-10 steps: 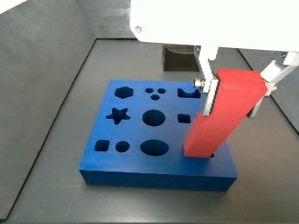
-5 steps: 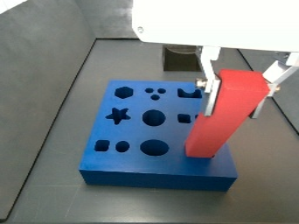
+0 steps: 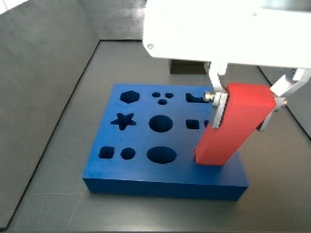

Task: Pick up the rectangle object. Move up. Place the rectangle object on the fixture. Regrasp the rectangle object. Move to above the board. Insert the rectangle object.
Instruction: Insert the rectangle object.

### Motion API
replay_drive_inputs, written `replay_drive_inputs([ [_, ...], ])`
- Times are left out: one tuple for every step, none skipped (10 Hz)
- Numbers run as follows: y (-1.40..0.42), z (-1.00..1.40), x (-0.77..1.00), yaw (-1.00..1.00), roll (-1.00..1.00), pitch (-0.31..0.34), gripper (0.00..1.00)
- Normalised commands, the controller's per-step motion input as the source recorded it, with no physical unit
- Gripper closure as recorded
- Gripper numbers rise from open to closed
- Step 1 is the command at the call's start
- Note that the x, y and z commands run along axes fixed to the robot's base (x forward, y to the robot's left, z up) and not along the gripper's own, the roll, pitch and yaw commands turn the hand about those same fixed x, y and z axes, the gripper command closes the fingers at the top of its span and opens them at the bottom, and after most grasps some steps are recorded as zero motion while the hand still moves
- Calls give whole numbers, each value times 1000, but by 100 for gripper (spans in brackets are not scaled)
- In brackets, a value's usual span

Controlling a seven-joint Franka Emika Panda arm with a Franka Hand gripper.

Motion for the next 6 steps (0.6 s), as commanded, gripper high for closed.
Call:
replay_drive_inputs([
  [166,-326,174,0,-834,0,100],
  [160,-317,157,0,-840,0,100],
  [186,-360,174,0,-806,0,100],
  [214,-446,203,0,-726,0,100],
  [0,0,0,0,-11,0,100],
  [0,0,0,0,0,0,0],
])
